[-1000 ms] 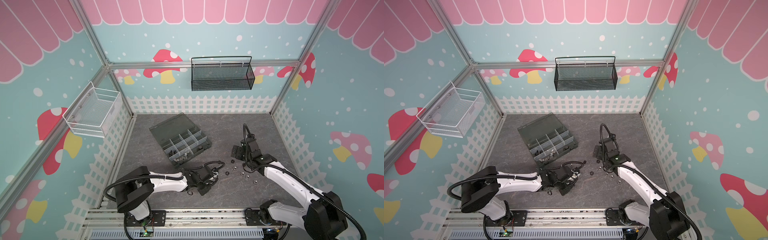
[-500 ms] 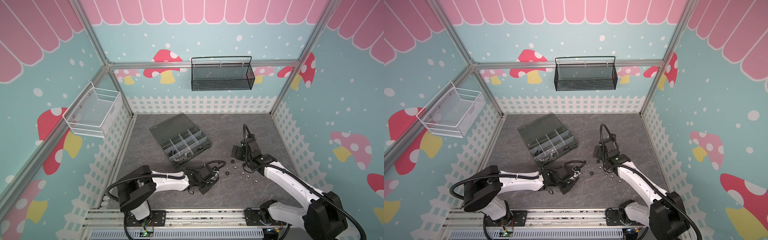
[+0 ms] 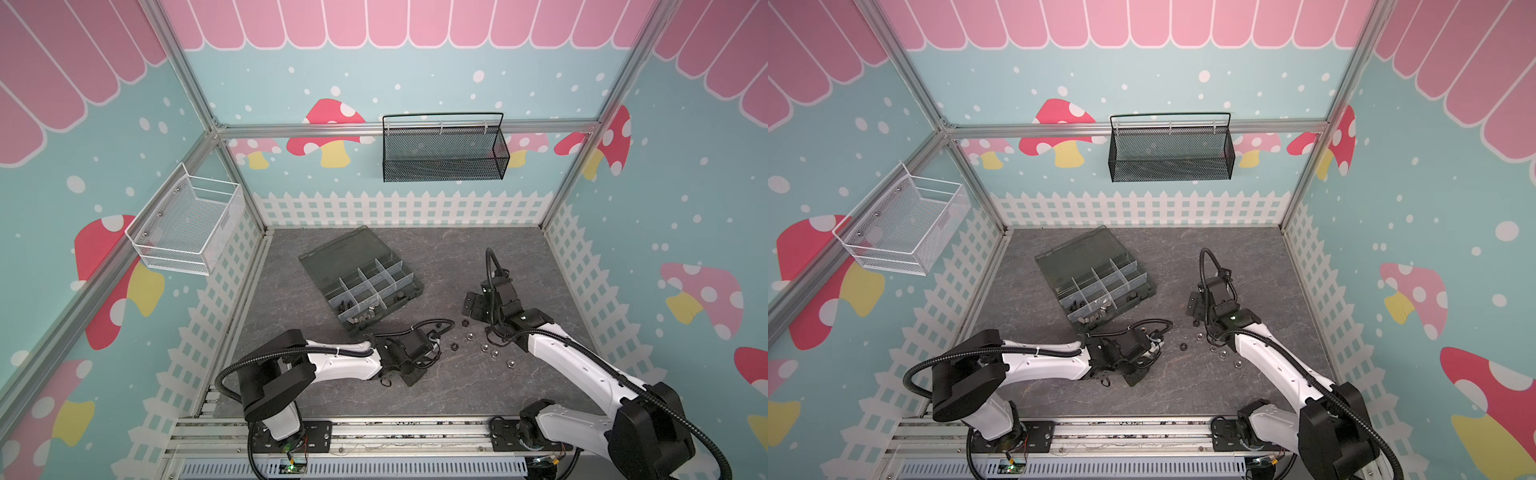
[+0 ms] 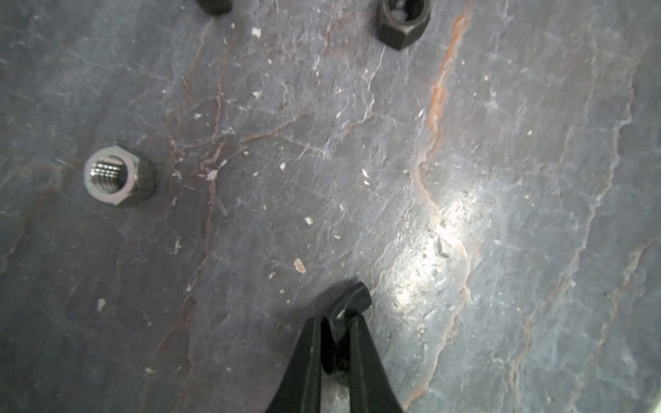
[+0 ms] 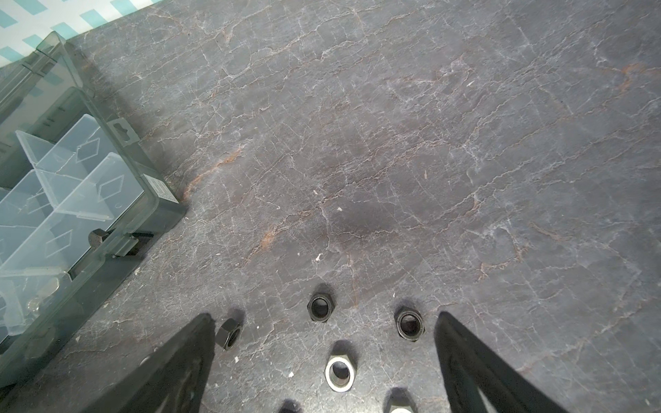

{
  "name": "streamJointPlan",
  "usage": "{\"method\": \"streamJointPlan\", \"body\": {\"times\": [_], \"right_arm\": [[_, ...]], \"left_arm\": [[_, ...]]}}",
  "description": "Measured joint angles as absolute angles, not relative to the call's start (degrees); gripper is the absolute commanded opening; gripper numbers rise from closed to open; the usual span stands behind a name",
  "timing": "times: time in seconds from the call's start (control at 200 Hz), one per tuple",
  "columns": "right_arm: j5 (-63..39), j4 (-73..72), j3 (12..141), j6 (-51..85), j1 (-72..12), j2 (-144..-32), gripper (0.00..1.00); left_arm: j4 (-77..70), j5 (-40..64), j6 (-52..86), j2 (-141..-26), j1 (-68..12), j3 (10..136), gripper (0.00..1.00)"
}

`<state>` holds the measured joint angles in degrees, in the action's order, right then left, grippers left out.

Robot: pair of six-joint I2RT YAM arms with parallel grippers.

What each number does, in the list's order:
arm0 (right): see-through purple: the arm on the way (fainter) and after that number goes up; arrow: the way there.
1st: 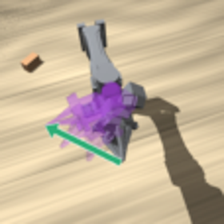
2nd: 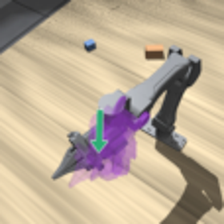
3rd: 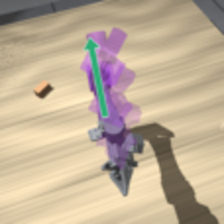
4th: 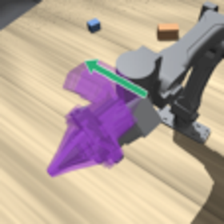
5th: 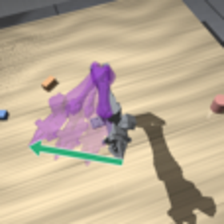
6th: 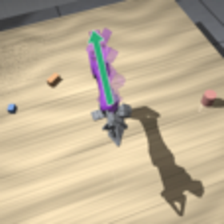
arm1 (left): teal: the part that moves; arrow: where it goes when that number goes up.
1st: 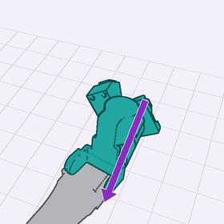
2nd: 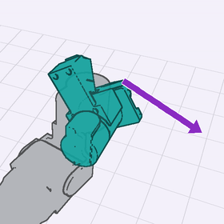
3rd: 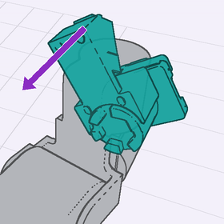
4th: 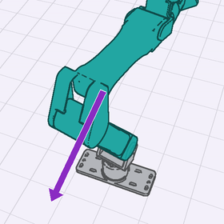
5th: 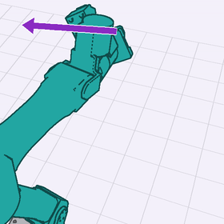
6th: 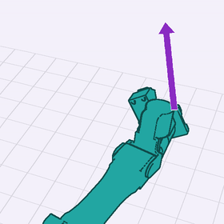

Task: Sort the screws and nuts into containers
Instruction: Pick up the nut from the bottom-center of the table.

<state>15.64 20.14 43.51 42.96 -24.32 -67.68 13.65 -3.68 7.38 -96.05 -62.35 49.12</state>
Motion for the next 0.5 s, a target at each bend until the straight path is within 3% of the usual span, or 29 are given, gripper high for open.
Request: {"method": "streamJointPlan", "body": {"times": [0.255, 0.5], "right_arm": [[15.59, 20.14, 43.51, 42.96, -24.32, -68.62, 0.97], [15.57, 20.14, 43.46, 42.96, -24.32, -68.62, 0.97]], "left_arm": [[14.13, -5.02, 9.26, -95.15, -62.35, 48.69, 0.0], [14.81, -9.1, 12.6, -91.9, -62.24, 47.92, 0.0]]}}
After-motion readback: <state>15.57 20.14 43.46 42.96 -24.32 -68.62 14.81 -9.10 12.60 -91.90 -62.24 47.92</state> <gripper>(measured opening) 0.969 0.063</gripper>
